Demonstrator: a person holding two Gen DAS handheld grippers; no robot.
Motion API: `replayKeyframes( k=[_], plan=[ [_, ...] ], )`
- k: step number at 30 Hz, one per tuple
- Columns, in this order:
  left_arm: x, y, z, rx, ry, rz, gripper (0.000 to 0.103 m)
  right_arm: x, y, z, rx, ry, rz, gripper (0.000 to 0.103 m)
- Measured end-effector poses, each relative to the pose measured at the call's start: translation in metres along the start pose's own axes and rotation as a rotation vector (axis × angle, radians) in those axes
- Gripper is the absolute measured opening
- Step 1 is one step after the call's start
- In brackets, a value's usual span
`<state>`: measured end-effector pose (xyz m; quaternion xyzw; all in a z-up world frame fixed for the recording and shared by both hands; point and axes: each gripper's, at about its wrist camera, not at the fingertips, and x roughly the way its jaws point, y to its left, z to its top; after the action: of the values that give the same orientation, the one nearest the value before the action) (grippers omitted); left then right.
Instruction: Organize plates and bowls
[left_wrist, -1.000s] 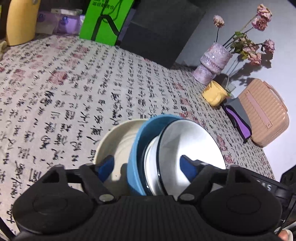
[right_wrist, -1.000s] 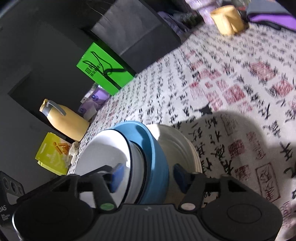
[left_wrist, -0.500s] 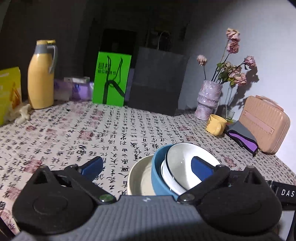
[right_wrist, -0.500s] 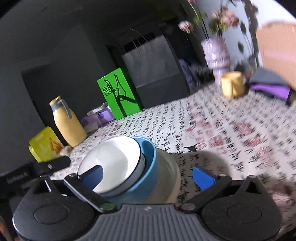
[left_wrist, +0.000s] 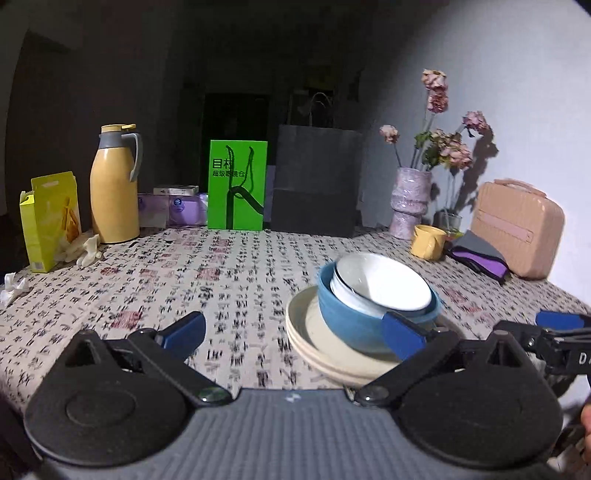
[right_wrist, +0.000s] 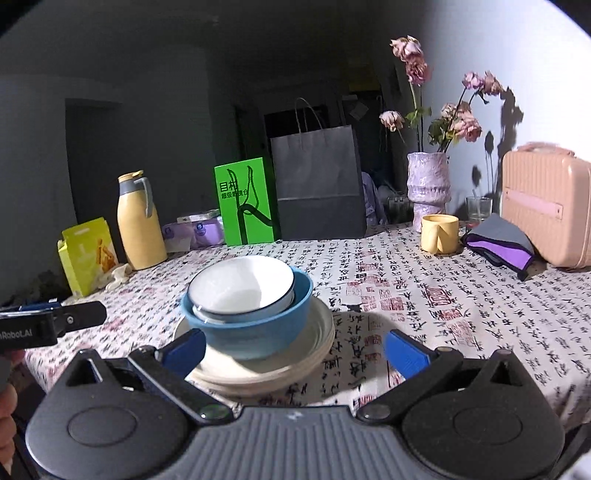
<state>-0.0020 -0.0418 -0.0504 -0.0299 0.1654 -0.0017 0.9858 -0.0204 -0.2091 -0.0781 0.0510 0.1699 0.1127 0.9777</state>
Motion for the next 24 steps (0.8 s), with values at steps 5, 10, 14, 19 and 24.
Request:
replayKeyframes(
  k=[5,10,14,19,24],
  plan=[
    [-0.022,-0.002,-0.02,0.021,-0.012,0.009,0.103,-0.021,0.01,-0.013,-0.035,-0.009,0.006,0.103],
    [-0.042,0.003,-0.037,0.036,-0.044,0.026,0.103,-0.025,0.013,-0.024,-0.035,0.008,0.014,0.103],
    [-0.045,0.007,-0.039,0.031,-0.054,0.016,0.103,-0.025,0.013,-0.026,-0.021,0.002,0.02,0.103],
    [-0.047,0.01,-0.041,0.008,-0.069,0.001,0.103,-0.021,0.014,-0.027,-0.022,0.003,0.037,0.103],
    [-0.046,0.011,-0.042,-0.002,-0.063,-0.009,0.103,-0.019,0.015,-0.029,-0.027,0.012,0.038,0.103]
  ],
)
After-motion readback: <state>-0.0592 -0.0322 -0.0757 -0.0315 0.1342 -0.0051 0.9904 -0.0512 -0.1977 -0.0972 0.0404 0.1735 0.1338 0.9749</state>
